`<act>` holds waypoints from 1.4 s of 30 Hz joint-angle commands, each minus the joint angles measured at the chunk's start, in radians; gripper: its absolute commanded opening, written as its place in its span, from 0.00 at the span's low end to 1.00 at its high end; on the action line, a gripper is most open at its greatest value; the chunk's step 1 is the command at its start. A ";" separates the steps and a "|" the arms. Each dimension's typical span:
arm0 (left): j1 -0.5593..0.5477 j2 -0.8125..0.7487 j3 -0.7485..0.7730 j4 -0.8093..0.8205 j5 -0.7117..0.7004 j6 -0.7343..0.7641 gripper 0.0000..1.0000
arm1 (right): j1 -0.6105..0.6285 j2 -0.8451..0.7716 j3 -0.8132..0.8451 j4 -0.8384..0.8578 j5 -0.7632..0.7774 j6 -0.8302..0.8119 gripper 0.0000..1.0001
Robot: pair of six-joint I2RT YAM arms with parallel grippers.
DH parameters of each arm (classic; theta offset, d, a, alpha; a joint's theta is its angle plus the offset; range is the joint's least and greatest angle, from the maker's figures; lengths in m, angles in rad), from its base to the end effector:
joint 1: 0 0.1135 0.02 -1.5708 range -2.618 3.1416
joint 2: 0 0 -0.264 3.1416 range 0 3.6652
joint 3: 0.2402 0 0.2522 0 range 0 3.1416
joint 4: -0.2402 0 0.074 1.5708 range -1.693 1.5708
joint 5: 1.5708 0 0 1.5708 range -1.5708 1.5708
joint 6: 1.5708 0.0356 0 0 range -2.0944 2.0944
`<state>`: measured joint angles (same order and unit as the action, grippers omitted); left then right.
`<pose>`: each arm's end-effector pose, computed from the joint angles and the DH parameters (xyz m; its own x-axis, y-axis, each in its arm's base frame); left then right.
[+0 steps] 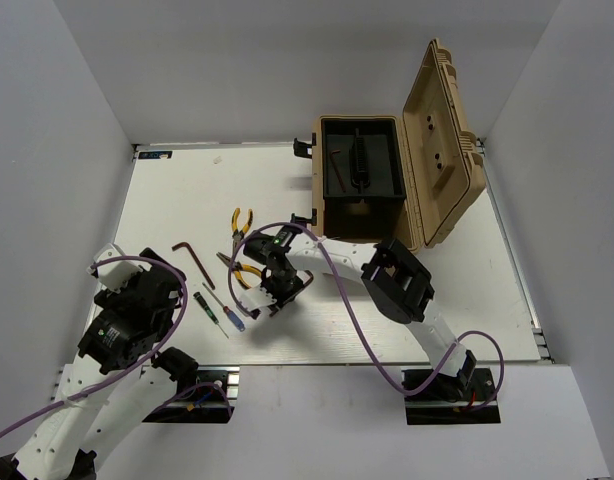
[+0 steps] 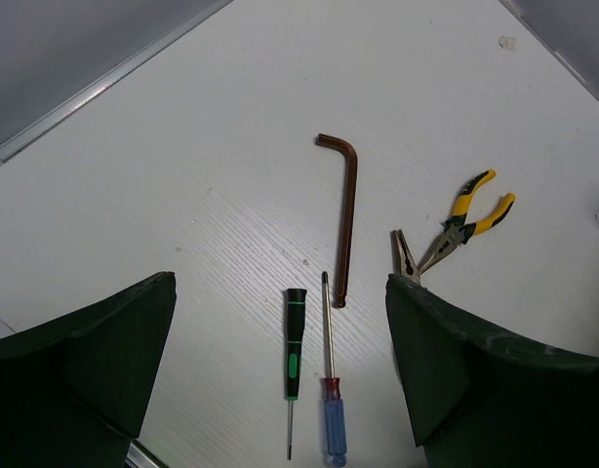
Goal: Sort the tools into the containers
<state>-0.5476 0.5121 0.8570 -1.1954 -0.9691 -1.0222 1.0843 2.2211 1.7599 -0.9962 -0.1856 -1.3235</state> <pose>0.0684 -0.0073 0.3114 -0.1900 -0.4498 -0.8727 -0.6360 0.7336 -0.2397 0.1991 0.3905 0.1600 0.7381 -0.6426 -0.2055 -0.6655 -0.7436 -0.0648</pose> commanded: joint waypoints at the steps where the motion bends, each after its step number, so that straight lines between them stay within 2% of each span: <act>1: 0.003 -0.006 -0.010 0.010 -0.016 -0.022 0.99 | 0.002 0.103 -0.066 -0.116 -0.011 0.067 0.00; 12: 0.003 0.003 -0.010 0.010 -0.025 -0.022 0.99 | 0.009 -0.035 0.029 -0.171 -0.120 0.308 0.00; 21: 0.003 0.003 -0.010 0.010 -0.025 -0.022 0.99 | 0.014 -0.075 0.219 -0.232 -0.230 0.480 0.00; 29: 0.003 0.012 -0.010 0.010 -0.025 -0.022 0.99 | 0.006 -0.103 0.391 -0.202 -0.278 0.642 0.00; 34: 0.003 0.012 -0.010 0.010 -0.034 -0.022 0.99 | 0.003 -0.193 0.392 -0.095 -0.239 0.740 0.00; 42: 0.003 0.002 -0.010 0.000 -0.034 -0.022 0.99 | -0.058 -0.284 0.378 0.200 0.015 0.855 0.00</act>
<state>-0.5476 0.5152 0.8566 -1.1961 -0.9802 -1.0222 1.0637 1.9953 2.1117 -0.9596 -0.2878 -0.5503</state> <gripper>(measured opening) 0.983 0.130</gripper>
